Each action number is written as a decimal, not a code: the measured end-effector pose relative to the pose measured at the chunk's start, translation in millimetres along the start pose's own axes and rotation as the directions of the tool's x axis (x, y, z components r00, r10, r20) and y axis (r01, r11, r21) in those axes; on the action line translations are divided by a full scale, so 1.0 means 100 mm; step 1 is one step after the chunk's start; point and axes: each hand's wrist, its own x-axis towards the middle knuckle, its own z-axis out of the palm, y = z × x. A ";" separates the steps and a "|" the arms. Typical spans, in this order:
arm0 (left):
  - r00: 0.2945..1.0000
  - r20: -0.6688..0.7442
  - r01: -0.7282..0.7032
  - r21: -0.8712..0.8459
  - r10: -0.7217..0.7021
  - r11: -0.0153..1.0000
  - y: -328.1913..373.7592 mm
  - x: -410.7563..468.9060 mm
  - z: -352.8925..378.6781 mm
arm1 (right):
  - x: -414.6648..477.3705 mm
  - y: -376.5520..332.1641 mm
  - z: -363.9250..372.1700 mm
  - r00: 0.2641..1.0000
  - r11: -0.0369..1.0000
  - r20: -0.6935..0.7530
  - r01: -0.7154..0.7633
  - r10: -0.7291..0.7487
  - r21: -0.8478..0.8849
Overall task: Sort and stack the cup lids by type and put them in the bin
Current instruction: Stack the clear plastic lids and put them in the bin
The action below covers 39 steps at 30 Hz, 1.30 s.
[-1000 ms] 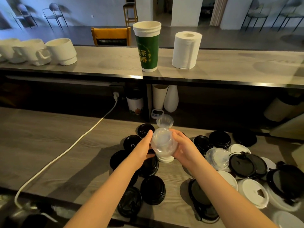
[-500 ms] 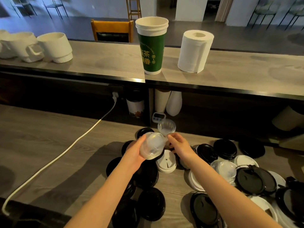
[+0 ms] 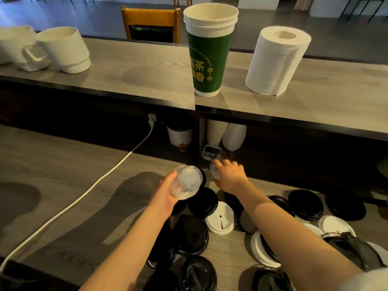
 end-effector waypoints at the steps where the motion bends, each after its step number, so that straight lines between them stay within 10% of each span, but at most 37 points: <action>1: 1.000 -0.001 -0.001 0.001 0.001 1.000 0.01 0.01 0.00 | 0.03 -0.02 -0.01 0.999 1.000 0.048 -0.005 0.006 -0.018; 13: 1.000 -0.001 -0.005 0.053 0.006 0.999 0.05 -0.07 0.03 | -0.01 -0.08 -0.04 0.998 0.995 0.061 0.029 -0.024 -0.096; 18: 0.996 -0.084 0.014 0.010 -0.013 1.000 0.01 -0.05 0.00 | -0.18 0.03 -0.05 0.996 0.972 -0.087 0.011 0.010 0.233; 30: 0.999 -0.045 -0.014 -0.034 0.012 0.999 -0.12 -0.37 0.12 | -1.06 0.03 -0.05 0.917 0.375 -0.301 0.191 0.261 0.907; 34: 0.999 -0.014 0.049 0.020 -0.048 0.999 -0.27 -0.51 0.28 | -1.40 -0.06 -0.08 0.913 0.065 -0.271 0.264 0.305 0.962; 39: 0.988 0.016 0.156 0.020 -0.157 0.987 -0.48 -0.72 0.58 | -1.72 -0.09 -0.01 0.862 -0.080 -0.288 0.350 0.418 0.933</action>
